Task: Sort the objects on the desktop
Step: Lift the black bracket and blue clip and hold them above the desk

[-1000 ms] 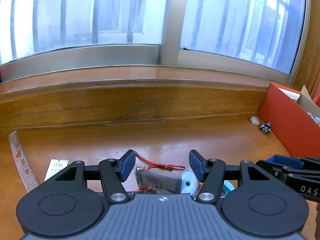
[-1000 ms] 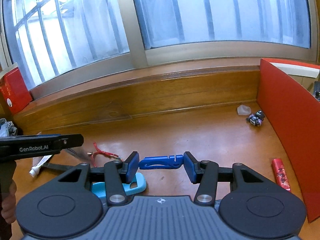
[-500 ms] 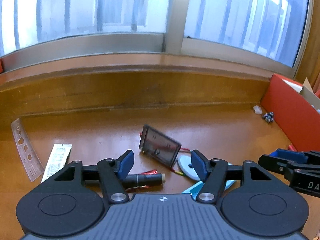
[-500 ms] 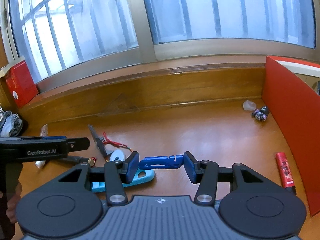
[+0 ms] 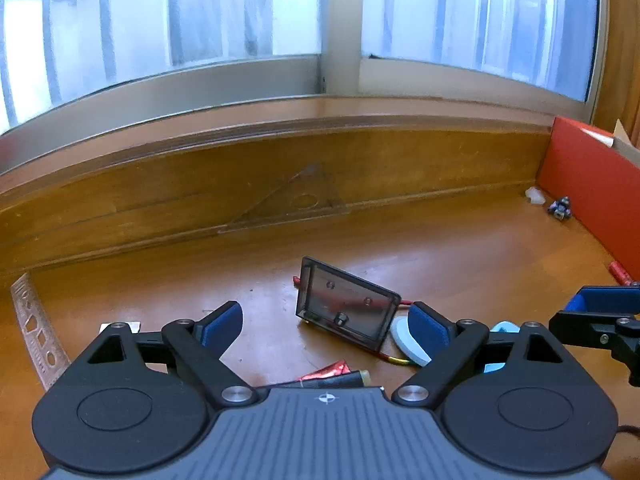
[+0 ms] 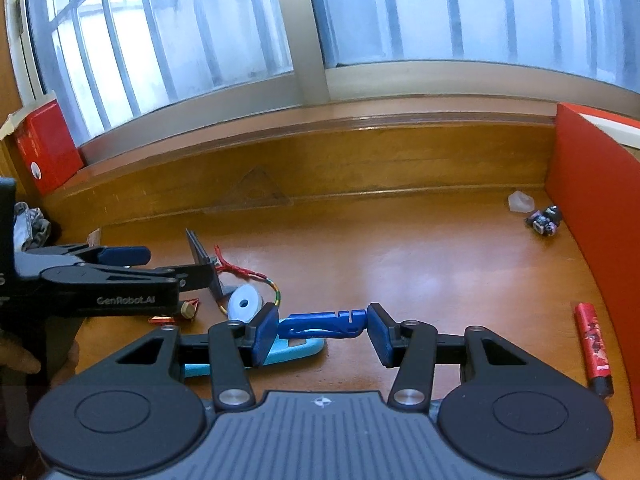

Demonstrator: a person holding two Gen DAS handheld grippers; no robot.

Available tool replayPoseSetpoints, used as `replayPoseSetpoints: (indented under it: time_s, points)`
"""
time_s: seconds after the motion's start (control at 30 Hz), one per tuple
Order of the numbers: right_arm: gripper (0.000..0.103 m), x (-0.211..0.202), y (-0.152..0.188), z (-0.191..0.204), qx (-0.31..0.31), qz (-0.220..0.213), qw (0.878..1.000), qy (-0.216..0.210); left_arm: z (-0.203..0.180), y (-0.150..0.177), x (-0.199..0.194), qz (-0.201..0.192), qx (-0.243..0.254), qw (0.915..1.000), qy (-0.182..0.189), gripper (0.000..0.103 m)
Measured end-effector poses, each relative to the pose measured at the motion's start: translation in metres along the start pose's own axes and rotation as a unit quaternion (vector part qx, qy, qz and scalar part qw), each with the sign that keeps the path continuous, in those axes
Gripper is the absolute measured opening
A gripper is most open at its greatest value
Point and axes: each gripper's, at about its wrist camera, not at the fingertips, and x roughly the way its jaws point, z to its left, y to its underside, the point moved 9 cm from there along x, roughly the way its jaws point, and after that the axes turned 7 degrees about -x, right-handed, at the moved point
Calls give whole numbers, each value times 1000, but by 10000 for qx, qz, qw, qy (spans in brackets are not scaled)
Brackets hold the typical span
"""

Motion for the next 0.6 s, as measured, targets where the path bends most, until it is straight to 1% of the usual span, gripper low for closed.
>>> replayPoseSetpoints:
  time_s: [0.13,0.6]
  points:
    - [51,9,1,2,-19,103,9999,-14,2,-1,10,-6,141,9999,-1,90]
    - [51,32,8,8,-27,363,9993,-77,-10,-3,29,-30,426,9984,374,90]
